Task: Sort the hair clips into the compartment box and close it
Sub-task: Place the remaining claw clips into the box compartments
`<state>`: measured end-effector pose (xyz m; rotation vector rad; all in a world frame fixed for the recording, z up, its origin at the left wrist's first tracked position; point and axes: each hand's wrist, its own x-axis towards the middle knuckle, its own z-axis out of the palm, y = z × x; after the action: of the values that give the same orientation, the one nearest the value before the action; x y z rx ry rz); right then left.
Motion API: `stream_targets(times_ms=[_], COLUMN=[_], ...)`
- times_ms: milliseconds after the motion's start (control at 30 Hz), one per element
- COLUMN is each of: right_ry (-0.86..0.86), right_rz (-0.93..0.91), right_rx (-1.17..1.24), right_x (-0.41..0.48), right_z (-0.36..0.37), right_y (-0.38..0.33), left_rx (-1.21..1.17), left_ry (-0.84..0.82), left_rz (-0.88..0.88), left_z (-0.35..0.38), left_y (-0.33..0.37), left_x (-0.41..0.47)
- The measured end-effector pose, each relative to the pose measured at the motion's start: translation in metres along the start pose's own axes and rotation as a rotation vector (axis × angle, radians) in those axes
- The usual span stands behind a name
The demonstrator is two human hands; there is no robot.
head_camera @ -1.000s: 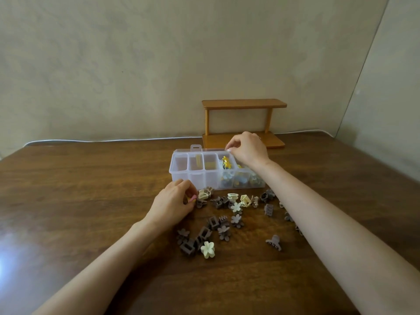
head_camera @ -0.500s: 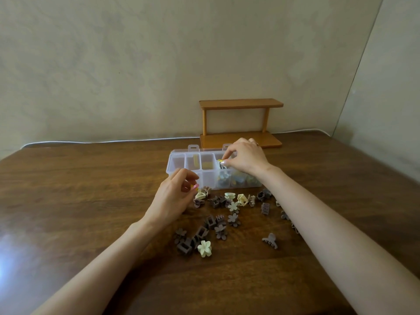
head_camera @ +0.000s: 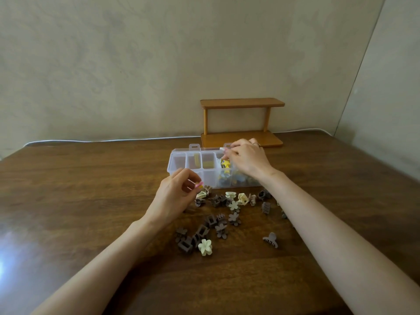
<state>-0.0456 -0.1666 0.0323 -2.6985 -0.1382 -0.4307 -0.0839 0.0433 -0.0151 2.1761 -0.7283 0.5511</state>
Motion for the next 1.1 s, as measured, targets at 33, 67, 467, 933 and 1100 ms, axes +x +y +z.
stream_targets(times_ms=[33,67,467,933,1100], right_ry=[0.001,0.005,0.377,0.568,0.556], right_rz=[-0.006,-0.014,-0.008,0.013,0.024], right_rx=[0.004,0.009,0.368,0.496,0.487], right_x=[-0.001,-0.002,-0.042,-0.05,-0.049], right_z=[0.0,0.001,0.0,-0.016,-0.016], right_y=[0.001,0.003,0.033,0.051,0.053], left_rx=[-0.007,-0.016,-0.002,0.47,0.46], left_ry=[0.014,0.024,0.053,-0.121,-0.115], left_rz=[-0.006,-0.011,0.002,-0.047,-0.055], left_z=[0.0,0.0,0.009,0.051,0.046], left_y=[0.0,0.001,0.009,0.01,0.003], left_x=[0.0,0.0,0.046,0.12,0.114])
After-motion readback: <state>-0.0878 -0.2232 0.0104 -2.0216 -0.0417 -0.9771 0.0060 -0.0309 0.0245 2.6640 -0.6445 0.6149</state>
